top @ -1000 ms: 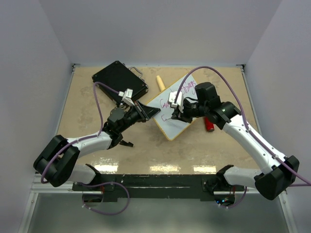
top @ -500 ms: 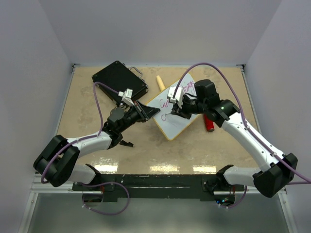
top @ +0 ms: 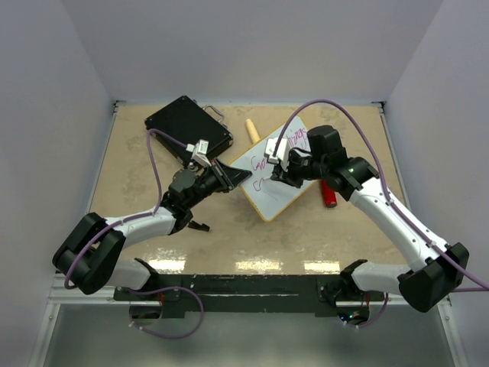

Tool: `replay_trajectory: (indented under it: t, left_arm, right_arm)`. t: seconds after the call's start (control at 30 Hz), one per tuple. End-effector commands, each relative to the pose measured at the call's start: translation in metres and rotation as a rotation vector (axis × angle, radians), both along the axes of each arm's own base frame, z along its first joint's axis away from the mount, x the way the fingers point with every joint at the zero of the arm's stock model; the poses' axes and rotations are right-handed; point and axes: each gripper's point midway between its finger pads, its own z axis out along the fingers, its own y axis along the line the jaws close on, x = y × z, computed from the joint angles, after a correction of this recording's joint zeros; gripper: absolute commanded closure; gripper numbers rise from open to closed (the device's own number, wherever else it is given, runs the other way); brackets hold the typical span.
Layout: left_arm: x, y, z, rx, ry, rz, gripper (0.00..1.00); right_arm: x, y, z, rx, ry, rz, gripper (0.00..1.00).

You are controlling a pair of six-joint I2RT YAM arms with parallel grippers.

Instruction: Write a sentence on the whiteboard

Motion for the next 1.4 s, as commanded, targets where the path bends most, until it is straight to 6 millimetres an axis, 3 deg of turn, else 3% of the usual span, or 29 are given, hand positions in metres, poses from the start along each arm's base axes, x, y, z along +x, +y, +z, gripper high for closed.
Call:
replay_trajectory:
  t: [0.0,0.27,0.6,0.77,1.1,1.37]
  left_arm:
    - [-0.014,0.003,0.090,-0.196,-0.239,-0.038,1.00]
    - [-0.014,0.003,0.090,-0.194,-0.239,-0.038,1.00]
    - [-0.014,0.002,0.087,-0.196,-0.231,-0.046,1.00]
    - [-0.014,0.001,0.086,-0.195,-0.230,-0.049,1.00]
    - [-0.013,0.006,0.080,-0.188,-0.224,-0.039,1.00]
    - [-0.016,0.005,0.084,-0.196,-0.233,-0.052,1.00]
  right_arm:
    - [-0.010,-0.005,-0.006,-0.031,0.012,0.045,1.00]
    - [-0.022,0.002,-0.011,-0.029,0.059,0.122,1.00]
    - [0.001,0.012,0.018,0.026,-0.005,0.073,1.00]
    - [0.005,0.017,0.022,0.038,-0.004,0.075,1.00]
    - [0.003,-0.008,0.049,0.098,-0.046,0.017,1.00]
    - [0.008,-0.010,0.035,0.083,-0.021,-0.004,1.00]
